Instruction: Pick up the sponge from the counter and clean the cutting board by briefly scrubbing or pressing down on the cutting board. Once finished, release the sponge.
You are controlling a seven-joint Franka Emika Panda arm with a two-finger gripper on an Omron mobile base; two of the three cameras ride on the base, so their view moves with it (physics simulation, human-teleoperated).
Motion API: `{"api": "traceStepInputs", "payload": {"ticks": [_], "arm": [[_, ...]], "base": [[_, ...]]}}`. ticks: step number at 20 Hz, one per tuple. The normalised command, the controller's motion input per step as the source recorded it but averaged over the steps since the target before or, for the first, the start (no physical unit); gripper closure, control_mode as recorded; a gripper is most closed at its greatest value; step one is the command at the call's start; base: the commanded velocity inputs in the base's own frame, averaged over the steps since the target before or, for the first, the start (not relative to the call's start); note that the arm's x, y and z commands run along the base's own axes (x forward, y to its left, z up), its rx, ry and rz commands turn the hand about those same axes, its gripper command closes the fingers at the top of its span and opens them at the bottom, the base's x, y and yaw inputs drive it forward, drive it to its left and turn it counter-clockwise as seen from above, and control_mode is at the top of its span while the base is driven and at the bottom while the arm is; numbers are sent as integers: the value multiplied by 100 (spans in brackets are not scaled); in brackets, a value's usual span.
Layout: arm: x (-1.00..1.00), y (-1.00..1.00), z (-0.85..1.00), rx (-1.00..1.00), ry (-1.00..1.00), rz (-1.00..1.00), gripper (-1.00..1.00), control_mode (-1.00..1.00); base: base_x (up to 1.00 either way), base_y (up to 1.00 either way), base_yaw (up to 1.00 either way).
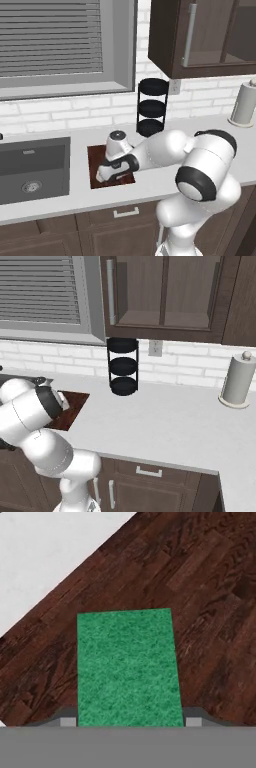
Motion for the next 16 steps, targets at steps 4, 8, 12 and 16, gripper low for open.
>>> {"api": "traceStepInputs", "payload": {"ticks": [4, 8, 12, 16], "arm": [[30, 10, -30, 0, 6, 3, 100, -100], [39, 6, -52, 0, 0, 3, 100, -100], [55, 1, -28, 0, 0, 0, 100, -100], [59, 0, -1, 0, 0, 0, 100, -100]], "base": [[0, 0, 0], [0, 0, 0], [0, 0, 0], [0, 0, 0]]}}
